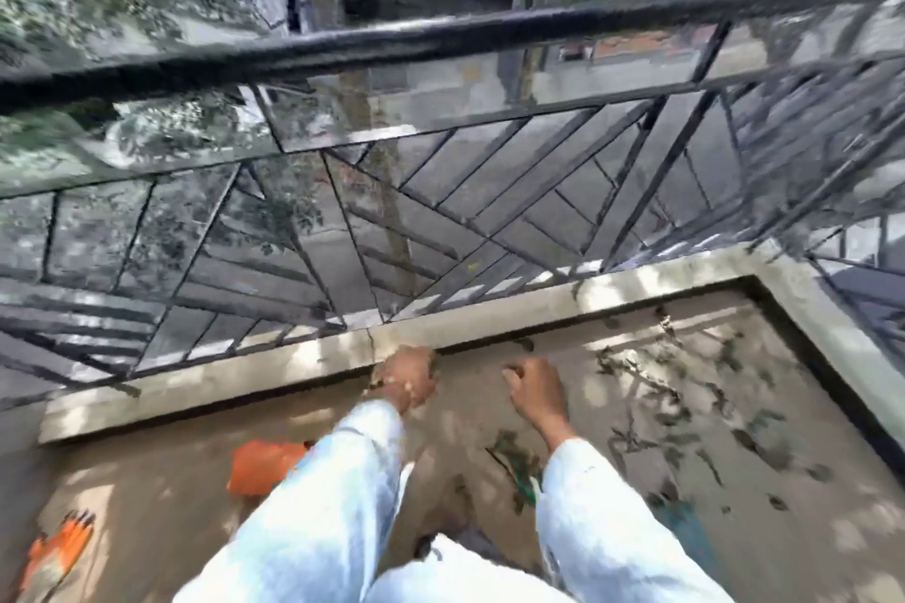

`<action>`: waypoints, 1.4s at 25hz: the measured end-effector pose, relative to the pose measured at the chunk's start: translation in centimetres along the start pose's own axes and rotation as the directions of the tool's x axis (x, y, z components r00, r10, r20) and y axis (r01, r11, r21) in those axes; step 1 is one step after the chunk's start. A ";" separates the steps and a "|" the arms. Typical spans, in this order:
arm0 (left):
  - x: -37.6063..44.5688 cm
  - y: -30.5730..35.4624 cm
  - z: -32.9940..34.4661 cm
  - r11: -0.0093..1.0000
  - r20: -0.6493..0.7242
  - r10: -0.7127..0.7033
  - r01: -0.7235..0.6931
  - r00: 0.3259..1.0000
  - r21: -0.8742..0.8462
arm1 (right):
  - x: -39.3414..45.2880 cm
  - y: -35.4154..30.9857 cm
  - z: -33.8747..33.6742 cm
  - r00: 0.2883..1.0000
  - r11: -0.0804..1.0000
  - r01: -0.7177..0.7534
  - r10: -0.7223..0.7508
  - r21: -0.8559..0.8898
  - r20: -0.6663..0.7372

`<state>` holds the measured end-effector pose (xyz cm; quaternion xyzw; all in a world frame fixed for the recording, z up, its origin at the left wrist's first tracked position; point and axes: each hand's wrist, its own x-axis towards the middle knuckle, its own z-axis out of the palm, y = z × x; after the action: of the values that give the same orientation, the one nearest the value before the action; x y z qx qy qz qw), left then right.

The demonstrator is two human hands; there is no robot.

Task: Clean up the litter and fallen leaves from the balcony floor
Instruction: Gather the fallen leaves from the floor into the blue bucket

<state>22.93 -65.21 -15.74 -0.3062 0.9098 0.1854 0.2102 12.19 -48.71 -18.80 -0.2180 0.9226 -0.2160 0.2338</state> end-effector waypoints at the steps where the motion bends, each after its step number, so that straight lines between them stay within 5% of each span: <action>1: 1.8 0.6 -1.2 1.000 0.013 0.018 -0.017 1.000 -0.013 | 1.4 0.2 -1.1 0.999 0.999 -0.028 0.028 0.016 -0.033; 11: 12.7 8.6 -6.4 0.954 0.071 0.289 -0.293 0.955 0.060 | 6.8 3.3 -8.5 0.916 0.941 -0.220 0.290 0.259 -0.276; 18: 20.0 12.7 -6.3 0.896 0.201 0.396 -0.425 0.896 0.127 | 9.8 6.4 -8.7 0.803 0.816 -0.418 0.537 0.399 -0.257; 22: 23.9 13.3 -5.2 0.912 0.247 0.392 -0.409 0.886 0.019 | 11.7 8.1 -6.8 0.779 0.785 -0.438 0.575 0.439 -0.251; 29: 31.4 12.2 5.2 0.961 0.271 0.243 -0.193 0.931 -0.196 | 17.9 15.7 5.2 0.788 0.714 -0.540 0.615 0.446 -0.030; 35: 44.3 9.8 24.5 0.963 0.364 0.080 0.022 0.928 -0.267 | 32.1 28.0 25.1 0.856 0.797 -0.491 0.517 0.353 0.023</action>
<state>-8.78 -67.75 -56.27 -0.2773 0.8247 0.3637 0.3327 -8.60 -49.57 -63.70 0.0882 0.9025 -0.3128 0.2826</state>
